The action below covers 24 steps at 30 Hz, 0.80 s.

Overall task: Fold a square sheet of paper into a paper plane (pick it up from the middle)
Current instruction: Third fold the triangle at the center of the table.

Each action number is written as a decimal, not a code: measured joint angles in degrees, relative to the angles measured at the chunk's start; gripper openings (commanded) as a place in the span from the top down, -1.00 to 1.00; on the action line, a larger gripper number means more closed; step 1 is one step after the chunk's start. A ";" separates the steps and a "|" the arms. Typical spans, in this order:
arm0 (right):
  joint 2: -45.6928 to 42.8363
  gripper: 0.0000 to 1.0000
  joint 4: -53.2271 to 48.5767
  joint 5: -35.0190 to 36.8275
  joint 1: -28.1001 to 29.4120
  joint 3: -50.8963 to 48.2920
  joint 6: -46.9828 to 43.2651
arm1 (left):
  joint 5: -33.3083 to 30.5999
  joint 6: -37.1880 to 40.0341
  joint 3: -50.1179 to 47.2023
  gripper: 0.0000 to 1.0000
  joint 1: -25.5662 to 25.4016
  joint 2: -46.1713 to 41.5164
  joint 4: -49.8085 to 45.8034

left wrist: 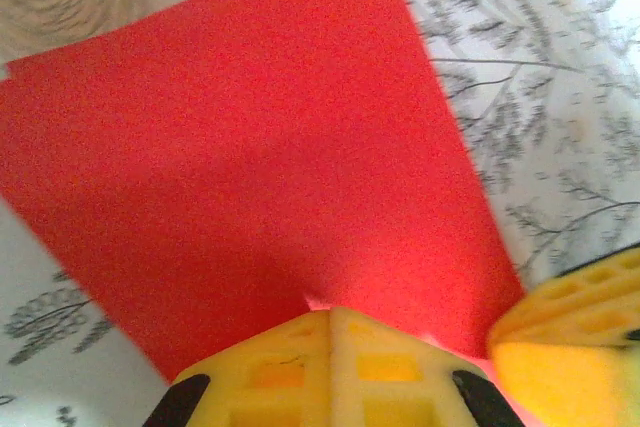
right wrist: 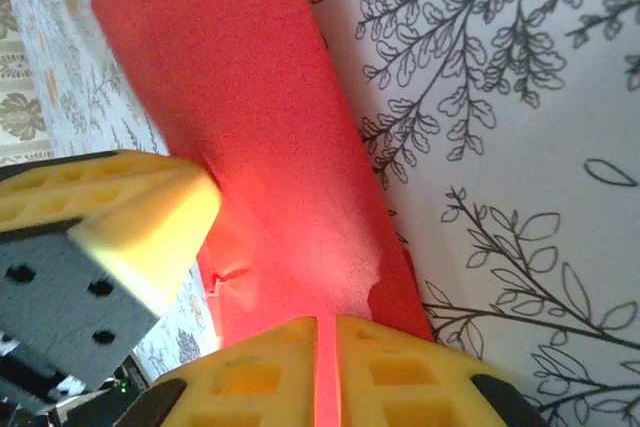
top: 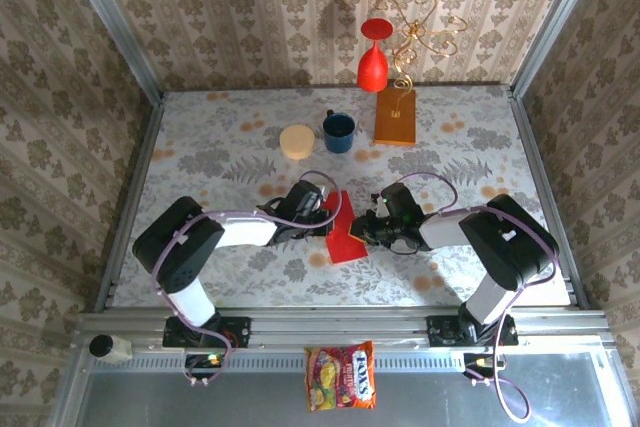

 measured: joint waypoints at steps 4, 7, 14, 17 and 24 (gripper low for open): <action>-0.24 0.80 0.68 0.00 0.00 -0.87 -0.61 | -0.02 0.04 -0.85 1.00 0.52 0.09 1.51; -0.55 0.82 1.62 0.00 0.00 -1.75 -0.66 | 0.20 0.04 -1.57 1.00 0.79 0.09 2.78; -1.60 0.86 -0.02 -1.01 0.00 -2.01 -1.57 | 0.96 0.09 -2.45 1.00 1.77 -0.31 3.87; -3.30 0.87 -4.26 -1.66 0.44 -1.03 -2.89 | 0.50 0.09 -2.45 1.00 2.19 -0.46 3.56; -5.25 0.88 -8.70 -2.38 4.17 6.25 -5.01 | -0.22 0.09 -2.49 1.00 2.01 -0.57 3.45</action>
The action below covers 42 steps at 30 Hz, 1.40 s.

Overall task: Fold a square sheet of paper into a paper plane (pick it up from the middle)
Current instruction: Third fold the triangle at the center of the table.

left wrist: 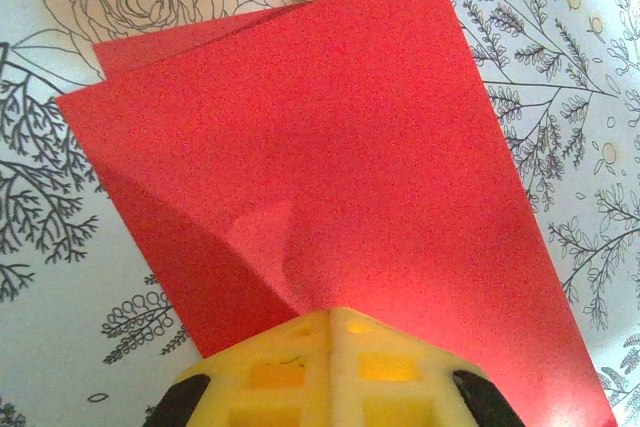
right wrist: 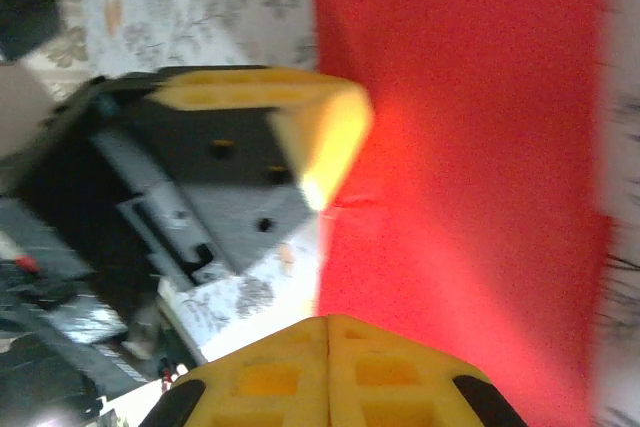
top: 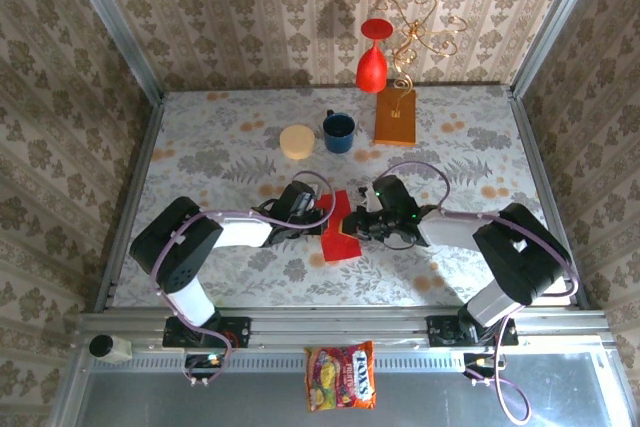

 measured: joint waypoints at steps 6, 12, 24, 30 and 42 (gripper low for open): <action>4.24 0.94 1.20 -0.22 4.07 3.13 0.79 | -0.15 -0.02 0.00 1.00 -0.02 -0.02 0.00; 10.49 1.00 1.86 0.04 6.73 2.73 2.99 | -0.42 -0.02 -0.07 1.00 -0.04 -0.13 -0.07; 9.44 1.00 6.43 1.57 6.51 -1.88 4.48 | 0.92 -0.04 -0.20 1.00 1.57 -0.35 -0.70; 9.40 1.00 9.27 1.57 6.08 -3.30 5.73 | 1.68 0.50 0.42 1.00 4.00 -0.35 -1.95; 9.25 1.00 11.98 1.31 5.14 -4.52 7.43 | 2.49 3.39 5.25 1.00 7.69 2.69 -5.44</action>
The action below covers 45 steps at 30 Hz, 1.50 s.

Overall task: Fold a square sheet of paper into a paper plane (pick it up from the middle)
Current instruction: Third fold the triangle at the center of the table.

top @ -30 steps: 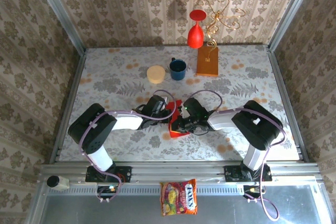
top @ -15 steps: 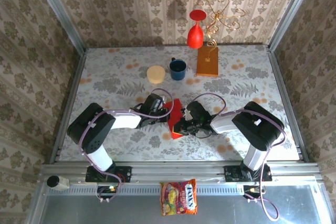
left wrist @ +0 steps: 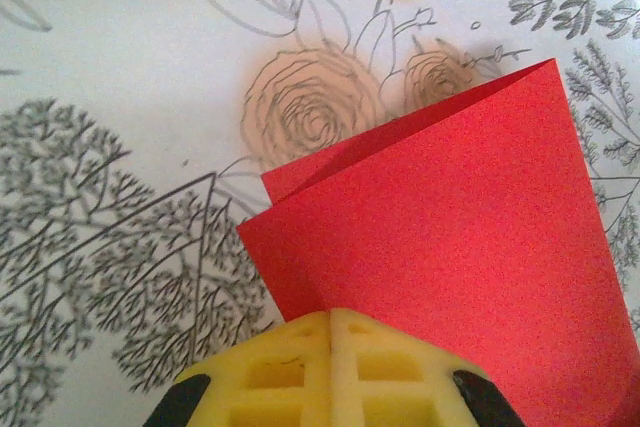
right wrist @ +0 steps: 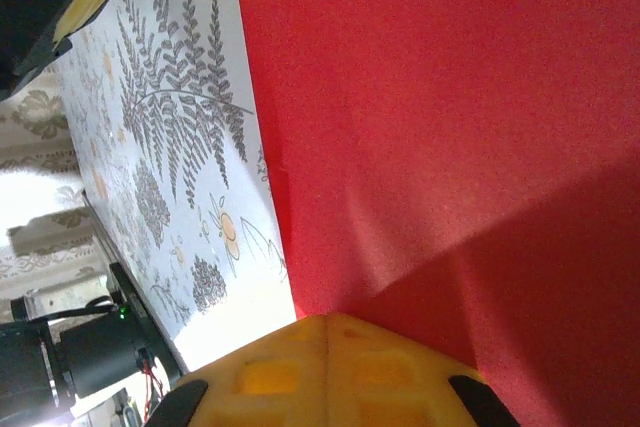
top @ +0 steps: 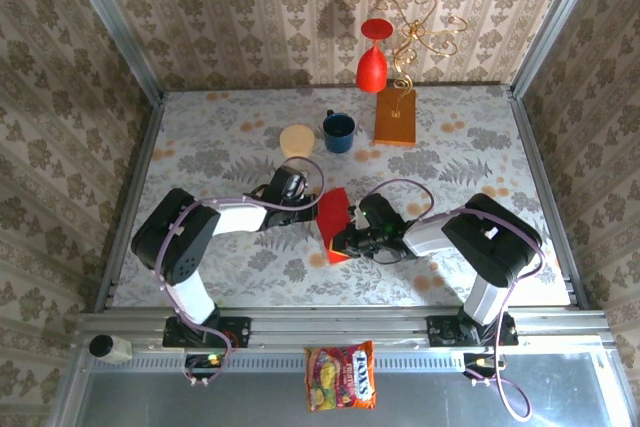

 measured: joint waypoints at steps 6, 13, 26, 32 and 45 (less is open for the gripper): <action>-2.03 1.00 -5.20 -1.68 -1.44 0.76 -0.17 | -0.66 0.98 0.57 1.00 0.90 0.17 -0.42; -8.81 1.00 -12.79 -3.56 -6.34 5.88 -3.34 | -2.43 1.57 0.63 1.00 1.92 -2.36 -3.74; -3.80 1.00 -13.11 -5.77 -12.90 5.73 -7.85 | -2.38 1.18 0.28 1.00 0.48 -11.32 -5.90; -0.44 1.00 -7.69 -6.97 -14.29 1.81 -7.50 | -2.29 -1.29 -3.26 1.00 -3.63 -14.53 -5.77; -0.79 1.00 0.46 -7.02 -14.43 -2.16 -6.27 | -2.84 -11.52 -11.98 0.84 -13.84 -16.37 -2.05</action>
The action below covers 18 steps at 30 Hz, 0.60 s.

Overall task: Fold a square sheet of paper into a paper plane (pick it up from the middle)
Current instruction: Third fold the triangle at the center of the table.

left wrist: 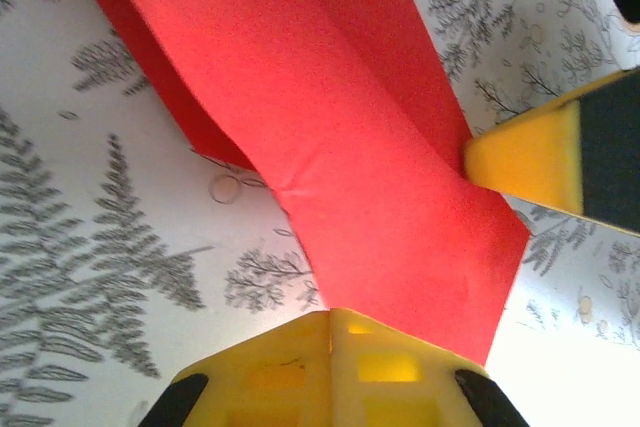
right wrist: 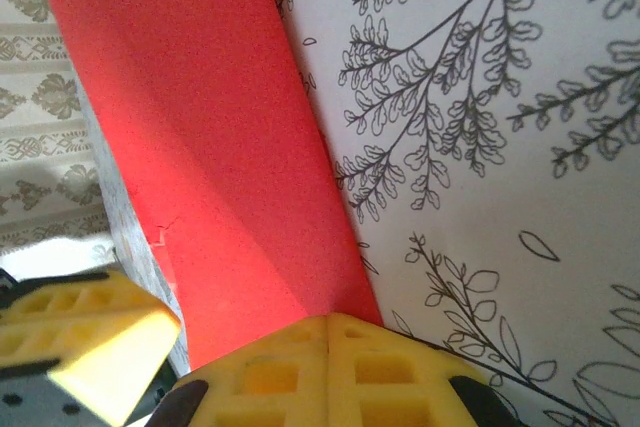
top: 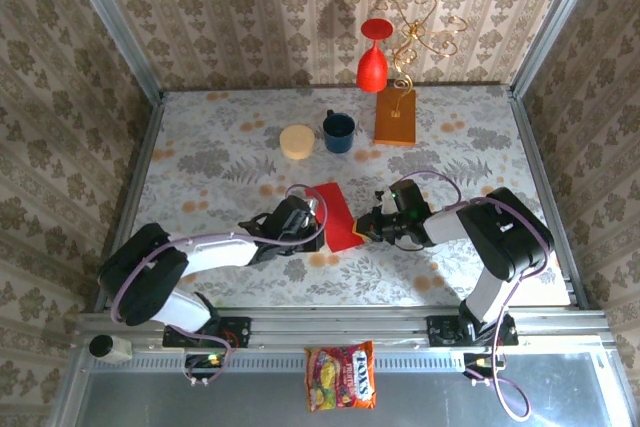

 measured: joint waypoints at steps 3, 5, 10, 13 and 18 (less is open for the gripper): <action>0.00 1.00 0.02 0.11 0.00 0.00 0.24 | -1.42 -2.58 -1.84 0.77 -1.73 -1.14 2.14; -0.07 1.00 0.00 0.17 0.00 0.00 0.26 | -2.75 -4.55 -3.72 0.70 -2.75 -2.91 3.61; -0.11 1.00 -0.02 0.22 0.00 0.00 0.26 | -5.68 -9.68 -6.95 0.27 -4.74 -6.05 6.88; -0.11 1.00 -0.02 0.22 0.00 0.02 0.24 | -6.51 -11.34 -6.97 0.13 -5.18 -6.05 8.24; -0.11 1.00 -0.02 0.22 0.00 0.02 0.24 | -7.28 -12.37 -6.51 0.05 -5.16 -4.04 9.92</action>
